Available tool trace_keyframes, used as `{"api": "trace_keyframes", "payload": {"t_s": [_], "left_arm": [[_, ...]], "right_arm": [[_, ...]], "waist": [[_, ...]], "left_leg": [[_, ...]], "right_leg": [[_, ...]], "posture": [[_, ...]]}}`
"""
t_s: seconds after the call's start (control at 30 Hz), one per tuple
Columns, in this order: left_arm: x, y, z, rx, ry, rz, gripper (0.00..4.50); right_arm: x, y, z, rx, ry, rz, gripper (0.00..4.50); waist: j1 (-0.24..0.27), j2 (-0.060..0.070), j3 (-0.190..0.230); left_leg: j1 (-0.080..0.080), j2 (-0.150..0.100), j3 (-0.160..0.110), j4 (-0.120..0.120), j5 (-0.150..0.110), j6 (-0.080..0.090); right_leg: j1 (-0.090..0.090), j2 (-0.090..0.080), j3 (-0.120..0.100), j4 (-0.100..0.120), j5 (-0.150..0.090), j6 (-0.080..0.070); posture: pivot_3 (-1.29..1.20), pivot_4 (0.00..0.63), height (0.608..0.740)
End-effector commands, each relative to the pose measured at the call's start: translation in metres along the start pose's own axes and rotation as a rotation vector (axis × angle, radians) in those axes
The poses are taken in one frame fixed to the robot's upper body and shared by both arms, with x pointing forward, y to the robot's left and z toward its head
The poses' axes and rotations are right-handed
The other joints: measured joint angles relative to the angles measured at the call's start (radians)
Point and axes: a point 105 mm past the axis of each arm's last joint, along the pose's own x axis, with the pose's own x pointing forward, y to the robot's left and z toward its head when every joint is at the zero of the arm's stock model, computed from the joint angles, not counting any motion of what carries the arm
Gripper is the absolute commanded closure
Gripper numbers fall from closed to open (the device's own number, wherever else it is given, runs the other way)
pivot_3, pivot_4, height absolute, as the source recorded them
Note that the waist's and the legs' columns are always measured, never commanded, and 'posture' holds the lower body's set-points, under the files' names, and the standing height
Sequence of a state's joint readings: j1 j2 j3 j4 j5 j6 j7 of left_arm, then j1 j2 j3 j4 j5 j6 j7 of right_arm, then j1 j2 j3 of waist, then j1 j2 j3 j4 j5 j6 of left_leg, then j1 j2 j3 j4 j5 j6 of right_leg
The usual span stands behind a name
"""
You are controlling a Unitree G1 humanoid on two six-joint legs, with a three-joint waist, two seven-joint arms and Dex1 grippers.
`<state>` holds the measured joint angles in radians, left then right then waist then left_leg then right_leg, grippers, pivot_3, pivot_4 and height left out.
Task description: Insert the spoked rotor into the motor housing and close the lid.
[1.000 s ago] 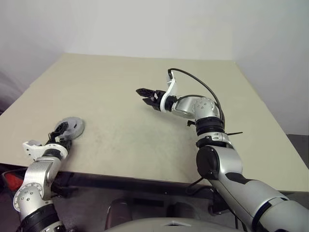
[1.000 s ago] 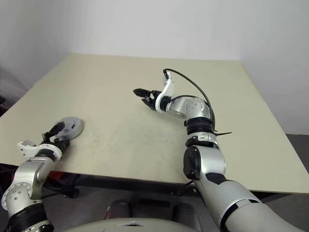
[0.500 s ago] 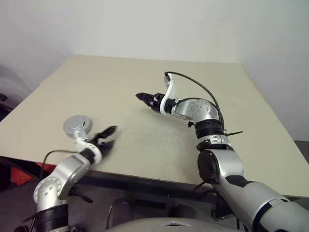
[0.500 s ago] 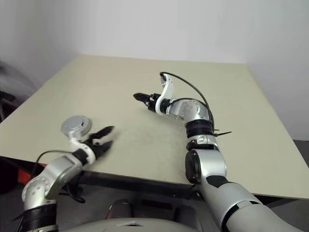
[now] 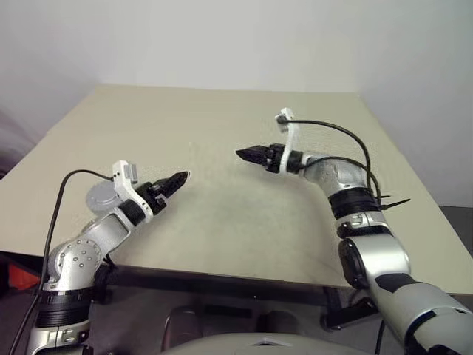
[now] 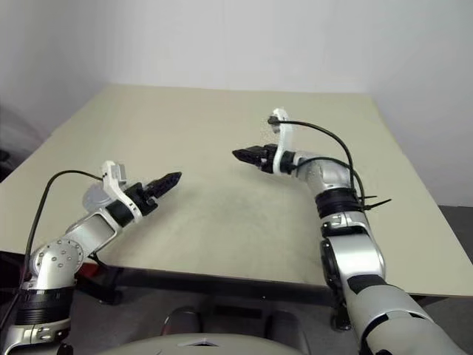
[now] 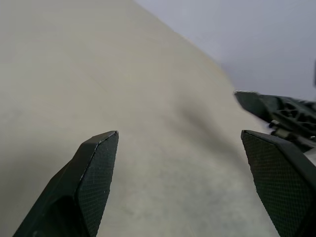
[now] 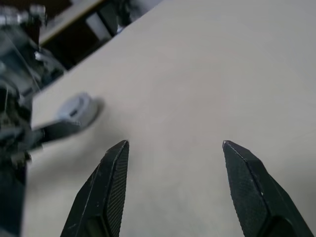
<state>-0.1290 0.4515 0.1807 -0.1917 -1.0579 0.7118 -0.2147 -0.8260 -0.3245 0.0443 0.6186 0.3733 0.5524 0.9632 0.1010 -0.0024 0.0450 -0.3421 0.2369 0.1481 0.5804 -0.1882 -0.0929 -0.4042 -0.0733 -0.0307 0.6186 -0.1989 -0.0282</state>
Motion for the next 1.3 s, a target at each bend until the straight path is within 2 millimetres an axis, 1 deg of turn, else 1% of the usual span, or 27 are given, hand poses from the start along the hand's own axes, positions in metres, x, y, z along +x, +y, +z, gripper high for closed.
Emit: {"api": "trace_keyframes", "payload": {"t_s": [0.03,0.17,0.23,0.4,0.53,0.77,0.87,1.3], "left_arm": [[0.005,-0.011,0.014,0.157,-0.061,-0.034,0.29],[0.01,-0.019,0.009,0.197,-0.051,-0.079,0.29],[0.012,-0.021,0.009,0.19,-0.055,-0.095,0.29],[0.016,-0.022,0.01,0.209,-0.047,-0.104,0.29],[0.016,-0.025,0.012,0.23,-0.058,-0.119,0.29],[0.014,-0.026,0.01,0.26,-0.032,-0.14,0.29],[0.013,-0.023,0.005,0.276,-0.003,-0.138,0.29],[0.014,-0.02,0.004,0.275,0.006,-0.137,0.29]], "right_arm": [[-0.01,0.016,0.005,-0.2,0.0,0.142,1.11],[-0.025,0.021,-0.015,-0.29,0.087,0.232,1.11],[-0.027,0.021,-0.018,-0.287,0.099,0.247,1.11],[-0.03,0.018,-0.028,-0.284,0.133,0.246,1.11],[-0.033,0.013,-0.032,-0.292,0.141,0.22,1.11],[-0.036,0.002,-0.027,-0.3,0.116,0.148,1.11],[-0.036,-0.004,-0.021,-0.301,0.088,0.109,1.11],[-0.034,-0.001,-0.014,-0.292,0.072,0.118,1.11]], "waist": [[-0.001,0.0,0.0],[-0.005,0.0,0.0],[-0.007,0.0,0.0],[-0.007,0.0,0.0],[-0.007,0.0,0.0],[-0.008,0.0,0.0],[-0.008,0.0,0.0],[-0.008,0.001,0.001]], "left_leg": [[0.0,0.0,0.0,0.001,0.0,0.0],[-0.001,0.0,0.0,0.003,-0.001,0.002],[0.0,0.0,0.0,0.003,-0.003,0.006],[0.0,0.001,0.0,0.006,-0.004,0.007],[-0.002,0.001,0.0,0.013,-0.006,0.012],[-0.003,0.001,0.0,0.017,-0.008,0.015],[-0.003,0.001,0.0,0.017,-0.008,0.015],[-0.003,0.001,0.0,0.017,-0.009,0.015]], "right_leg": [[0.0,0.0,0.0,0.0,0.0,-0.001],[0.0,0.0,0.0,0.001,0.001,-0.002],[0.0,0.0,0.0,0.002,0.001,-0.003],[0.0,0.0,0.0,0.004,0.002,-0.004],[0.0,0.0,0.0,0.005,0.002,-0.004],[0.0,-0.001,0.0,0.005,0.002,-0.004],[0.0,-0.001,0.0,0.005,0.002,-0.004],[0.0,-0.001,0.0,0.005,0.002,-0.004]], "posture": [[0.0,0.0,0.74],[0.0,0.0,0.74],[0.0,0.0,0.74],[0.0,0.0,0.74],[0.0,0.0,0.74],[0.0,0.0,0.74],[0.0,0.0,0.74],[0.0,0.0,0.74]]}}
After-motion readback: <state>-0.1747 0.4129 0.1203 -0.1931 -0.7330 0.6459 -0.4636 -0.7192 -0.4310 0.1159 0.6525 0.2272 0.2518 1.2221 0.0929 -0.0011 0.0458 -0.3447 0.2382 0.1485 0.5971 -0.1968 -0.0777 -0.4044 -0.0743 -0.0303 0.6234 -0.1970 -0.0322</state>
